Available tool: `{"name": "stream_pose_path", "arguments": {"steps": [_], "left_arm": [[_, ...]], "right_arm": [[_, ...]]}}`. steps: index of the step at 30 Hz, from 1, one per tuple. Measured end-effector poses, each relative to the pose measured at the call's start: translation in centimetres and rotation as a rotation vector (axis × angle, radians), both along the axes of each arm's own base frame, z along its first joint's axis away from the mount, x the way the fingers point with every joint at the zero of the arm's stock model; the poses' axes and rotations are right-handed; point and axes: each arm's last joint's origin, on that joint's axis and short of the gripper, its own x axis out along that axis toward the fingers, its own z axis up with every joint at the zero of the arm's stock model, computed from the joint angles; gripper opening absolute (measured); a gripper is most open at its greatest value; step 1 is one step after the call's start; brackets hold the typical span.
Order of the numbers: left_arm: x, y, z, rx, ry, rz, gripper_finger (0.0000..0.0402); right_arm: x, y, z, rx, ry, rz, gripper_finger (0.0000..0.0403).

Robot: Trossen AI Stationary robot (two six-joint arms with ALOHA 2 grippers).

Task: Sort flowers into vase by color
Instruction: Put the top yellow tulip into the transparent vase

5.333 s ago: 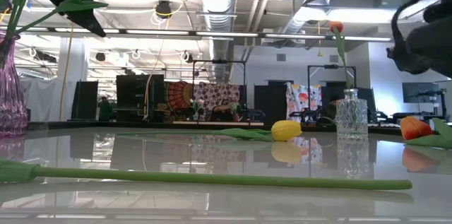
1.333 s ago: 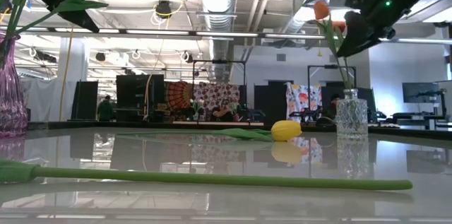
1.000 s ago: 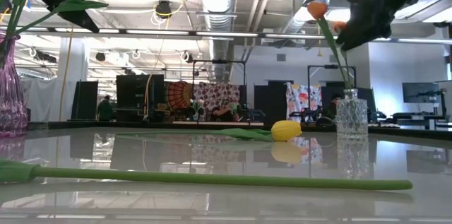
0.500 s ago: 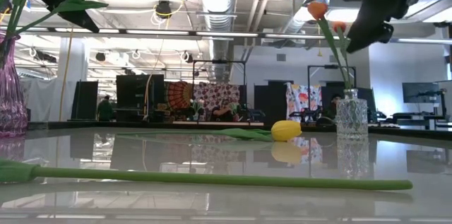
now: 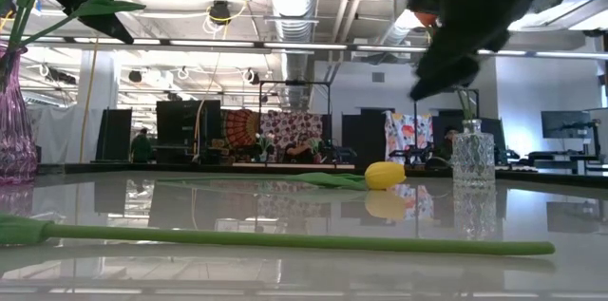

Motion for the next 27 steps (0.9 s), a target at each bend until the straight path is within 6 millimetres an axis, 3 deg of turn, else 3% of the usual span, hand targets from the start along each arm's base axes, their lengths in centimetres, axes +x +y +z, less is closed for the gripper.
{"name": "stream_pose_path", "arguments": {"steps": [6,12,20,27], "left_arm": [[0.0,0.0,0.0,-0.001,-0.002,0.000,0.0125],[0.0,0.0,0.0,-0.002,-0.002,0.000,0.0125],[0.0,0.0,0.0,-0.002,-0.003,0.000,0.0125],[0.0,0.0,0.0,-0.002,-0.002,0.001,0.0125]], "right_arm": [[3.5,-0.3,-2.2,-0.059,-0.135,0.037,0.0244],[7.6,-2.1,-3.9,-0.151,-0.220,0.028,0.0244],[12.7,-5.0,-7.4,-0.253,-0.121,0.011,0.0244],[14.2,-6.6,-9.2,-0.271,0.048,0.016,0.0226]]}}
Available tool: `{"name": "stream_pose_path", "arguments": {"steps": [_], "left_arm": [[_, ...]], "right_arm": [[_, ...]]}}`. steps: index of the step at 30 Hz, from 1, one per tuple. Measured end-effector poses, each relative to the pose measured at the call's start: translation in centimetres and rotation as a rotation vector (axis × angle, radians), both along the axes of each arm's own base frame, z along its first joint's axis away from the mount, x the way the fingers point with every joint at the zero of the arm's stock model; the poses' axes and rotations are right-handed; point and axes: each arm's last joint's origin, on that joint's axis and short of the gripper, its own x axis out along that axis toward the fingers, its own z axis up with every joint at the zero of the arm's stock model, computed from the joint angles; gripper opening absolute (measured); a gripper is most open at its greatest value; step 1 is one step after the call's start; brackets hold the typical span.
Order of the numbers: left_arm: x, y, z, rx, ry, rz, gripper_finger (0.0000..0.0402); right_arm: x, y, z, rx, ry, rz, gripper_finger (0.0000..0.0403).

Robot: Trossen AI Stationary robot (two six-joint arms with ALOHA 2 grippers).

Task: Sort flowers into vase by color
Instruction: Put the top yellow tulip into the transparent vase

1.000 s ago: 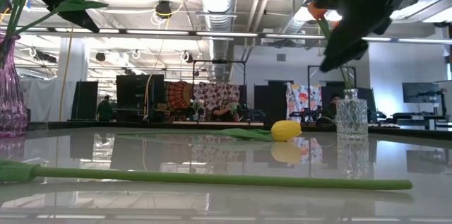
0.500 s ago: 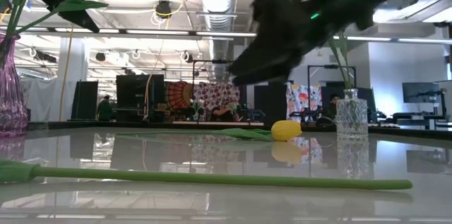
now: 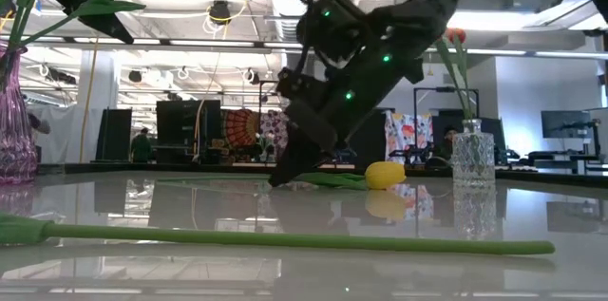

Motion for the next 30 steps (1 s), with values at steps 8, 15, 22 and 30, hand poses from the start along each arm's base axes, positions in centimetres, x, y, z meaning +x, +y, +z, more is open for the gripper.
{"name": "stream_pose_path", "arguments": {"steps": [8,15,22,30], "left_arm": [[0.0,0.0,0.0,0.001,0.001,-0.001,0.0125],[0.0,0.0,0.0,0.000,0.000,-0.001,0.0125],[0.0,0.0,0.0,0.000,0.000,0.000,0.0125],[0.0,0.0,0.0,-0.003,-0.003,0.002,0.0125]], "right_arm": [[-0.6,0.0,-0.1,-0.007,0.099,0.008,0.0088],[-0.8,-0.2,0.0,0.068,0.104,-0.065,0.0032],[-3.9,1.6,2.8,-0.009,0.302,0.001,0.0029],[-11.7,2.1,9.5,-0.208,0.666,0.008,0.0029]]}}
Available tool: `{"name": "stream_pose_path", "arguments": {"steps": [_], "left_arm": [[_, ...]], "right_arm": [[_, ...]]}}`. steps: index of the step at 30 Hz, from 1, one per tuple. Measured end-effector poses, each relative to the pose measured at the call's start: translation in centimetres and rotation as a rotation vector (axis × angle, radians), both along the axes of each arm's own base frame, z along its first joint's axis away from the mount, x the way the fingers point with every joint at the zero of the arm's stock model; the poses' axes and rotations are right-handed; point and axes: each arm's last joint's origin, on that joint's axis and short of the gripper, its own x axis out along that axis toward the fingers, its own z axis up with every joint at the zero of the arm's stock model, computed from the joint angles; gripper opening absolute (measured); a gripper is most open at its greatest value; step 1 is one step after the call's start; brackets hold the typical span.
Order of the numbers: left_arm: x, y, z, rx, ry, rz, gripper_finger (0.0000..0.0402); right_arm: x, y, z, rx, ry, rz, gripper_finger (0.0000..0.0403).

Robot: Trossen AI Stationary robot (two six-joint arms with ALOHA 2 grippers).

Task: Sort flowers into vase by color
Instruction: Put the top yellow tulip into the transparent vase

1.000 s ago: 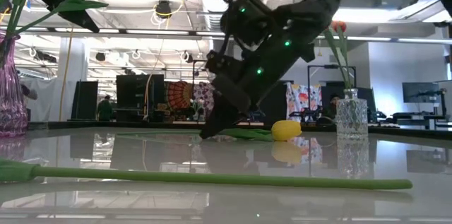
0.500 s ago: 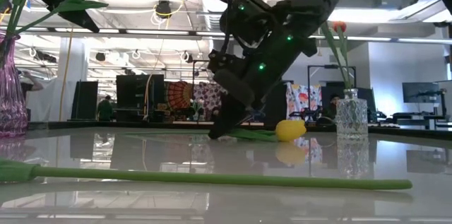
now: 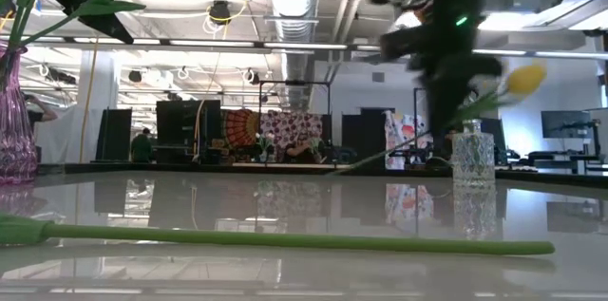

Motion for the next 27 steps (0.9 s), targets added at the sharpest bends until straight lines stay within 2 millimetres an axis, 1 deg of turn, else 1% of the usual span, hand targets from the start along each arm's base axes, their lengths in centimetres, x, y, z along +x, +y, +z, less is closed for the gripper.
{"name": "stream_pose_path", "arguments": {"steps": [4,10,14,19,24,27], "left_arm": [[0.0,0.0,0.0,0.000,0.000,0.000,0.0125],[0.0,0.0,0.0,0.000,0.000,0.000,0.0125],[0.0,0.0,0.0,0.001,0.000,0.000,0.0125],[0.0,0.0,0.0,0.001,0.000,0.001,0.0125],[0.0,0.0,0.0,0.000,0.002,0.000,0.0125],[0.0,0.0,0.0,0.000,0.002,0.000,0.0125]], "right_arm": [[-4.1,-0.6,3.2,-0.054,0.175,0.120,0.0028],[-8.0,-2.2,6.1,-0.156,0.396,0.374,0.0028],[-9.5,-3.1,7.1,-0.202,0.505,0.457,0.0028],[-10.6,-3.9,8.5,-0.318,0.535,0.568,0.0028],[-11.6,-4.8,10.6,-0.478,0.546,0.582,0.0028],[-12.3,-5.4,11.6,-0.486,0.555,0.609,0.0028]]}}
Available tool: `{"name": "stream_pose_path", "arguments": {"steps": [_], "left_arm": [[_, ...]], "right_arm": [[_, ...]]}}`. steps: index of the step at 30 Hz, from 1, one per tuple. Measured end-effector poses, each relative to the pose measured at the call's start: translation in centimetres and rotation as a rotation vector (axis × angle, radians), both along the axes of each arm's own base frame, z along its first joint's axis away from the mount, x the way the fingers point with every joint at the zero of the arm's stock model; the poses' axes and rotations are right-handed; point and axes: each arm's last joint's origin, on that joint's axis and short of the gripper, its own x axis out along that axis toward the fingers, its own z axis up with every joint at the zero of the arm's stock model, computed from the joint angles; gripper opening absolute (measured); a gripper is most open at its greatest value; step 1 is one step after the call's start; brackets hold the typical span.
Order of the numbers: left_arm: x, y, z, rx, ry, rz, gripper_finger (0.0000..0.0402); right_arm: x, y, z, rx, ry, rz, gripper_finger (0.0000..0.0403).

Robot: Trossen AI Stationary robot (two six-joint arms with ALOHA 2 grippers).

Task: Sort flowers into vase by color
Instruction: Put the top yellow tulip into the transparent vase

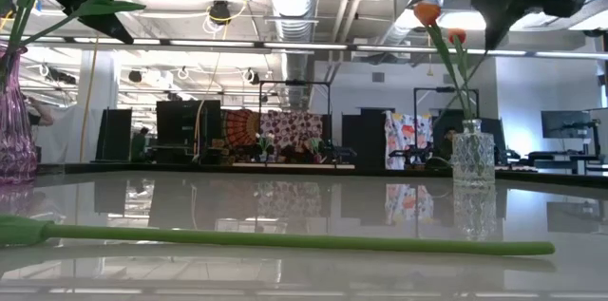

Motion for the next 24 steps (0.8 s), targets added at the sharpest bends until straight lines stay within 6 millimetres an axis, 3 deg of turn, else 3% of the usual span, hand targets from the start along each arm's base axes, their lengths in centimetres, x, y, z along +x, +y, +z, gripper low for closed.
{"name": "stream_pose_path", "arguments": {"steps": [17,24], "left_arm": [[0.0,0.0,0.0,0.006,0.005,0.016,0.0125],[-0.1,0.1,0.0,0.012,0.010,0.029,0.0125]], "right_arm": [[-4.0,-2.6,2.4,-0.006,0.053,-0.012,0.0032],[-4.6,-3.1,2.5,0.000,0.070,-0.026,0.0033]]}}
